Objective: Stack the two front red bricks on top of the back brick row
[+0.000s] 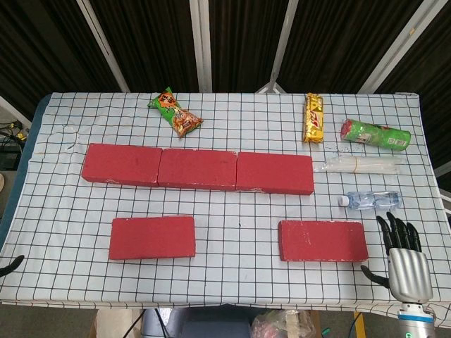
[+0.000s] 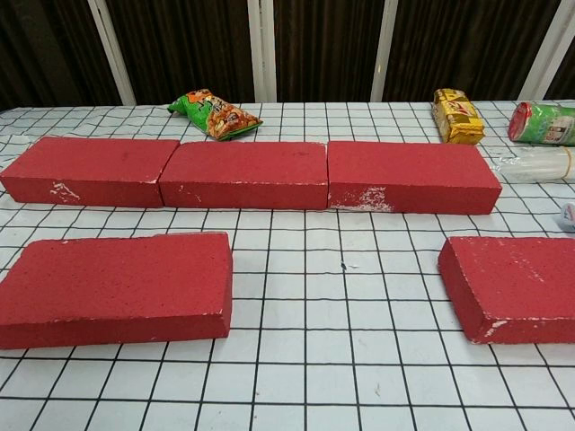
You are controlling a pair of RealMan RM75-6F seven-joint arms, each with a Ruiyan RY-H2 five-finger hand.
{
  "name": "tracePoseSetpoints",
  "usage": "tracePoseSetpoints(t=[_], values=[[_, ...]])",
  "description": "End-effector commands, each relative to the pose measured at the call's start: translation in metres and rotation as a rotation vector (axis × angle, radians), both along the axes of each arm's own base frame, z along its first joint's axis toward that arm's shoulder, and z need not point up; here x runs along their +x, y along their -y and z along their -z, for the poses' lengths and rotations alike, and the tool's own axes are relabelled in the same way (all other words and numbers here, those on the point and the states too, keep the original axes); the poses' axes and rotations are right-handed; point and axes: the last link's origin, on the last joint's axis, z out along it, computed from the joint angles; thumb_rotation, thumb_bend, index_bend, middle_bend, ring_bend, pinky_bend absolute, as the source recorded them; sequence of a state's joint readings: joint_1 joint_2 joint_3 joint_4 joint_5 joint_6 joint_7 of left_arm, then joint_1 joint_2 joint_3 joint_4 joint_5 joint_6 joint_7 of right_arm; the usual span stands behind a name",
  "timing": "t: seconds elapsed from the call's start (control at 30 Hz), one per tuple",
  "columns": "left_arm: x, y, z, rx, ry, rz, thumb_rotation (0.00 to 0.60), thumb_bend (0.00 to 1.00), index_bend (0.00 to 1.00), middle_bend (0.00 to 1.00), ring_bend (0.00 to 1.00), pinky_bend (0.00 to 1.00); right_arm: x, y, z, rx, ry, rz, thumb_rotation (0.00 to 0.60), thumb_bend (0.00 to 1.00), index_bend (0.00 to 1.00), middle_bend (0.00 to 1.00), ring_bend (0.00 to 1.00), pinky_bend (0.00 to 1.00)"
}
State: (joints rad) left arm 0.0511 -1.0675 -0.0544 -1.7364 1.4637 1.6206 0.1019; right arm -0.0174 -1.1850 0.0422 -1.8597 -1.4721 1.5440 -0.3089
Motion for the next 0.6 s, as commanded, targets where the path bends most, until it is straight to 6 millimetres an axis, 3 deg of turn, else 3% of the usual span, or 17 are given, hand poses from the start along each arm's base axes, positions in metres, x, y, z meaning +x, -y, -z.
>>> tracePoseSetpoints(t=[0.03,0.6], values=[[0.0004,0.0005,0.0003,-0.003,-0.002,-0.002,0.600,0.00,0.05,0.00,0.00,0.01,-0.0002,0.0001,0.0011,0.013,0.001,0.001,0.600,0.13,0.07,0.00,0.00,0.00],[0.0041,0.0003,0.0040,-0.021,-0.005,0.014,0.600,0.00,0.05,0.00,0.00,0.01,0.0005,-0.0036,0.0072,0.094,0.007,0.005,0.600,0.13,0.02,0.00,0.00,0.00]])
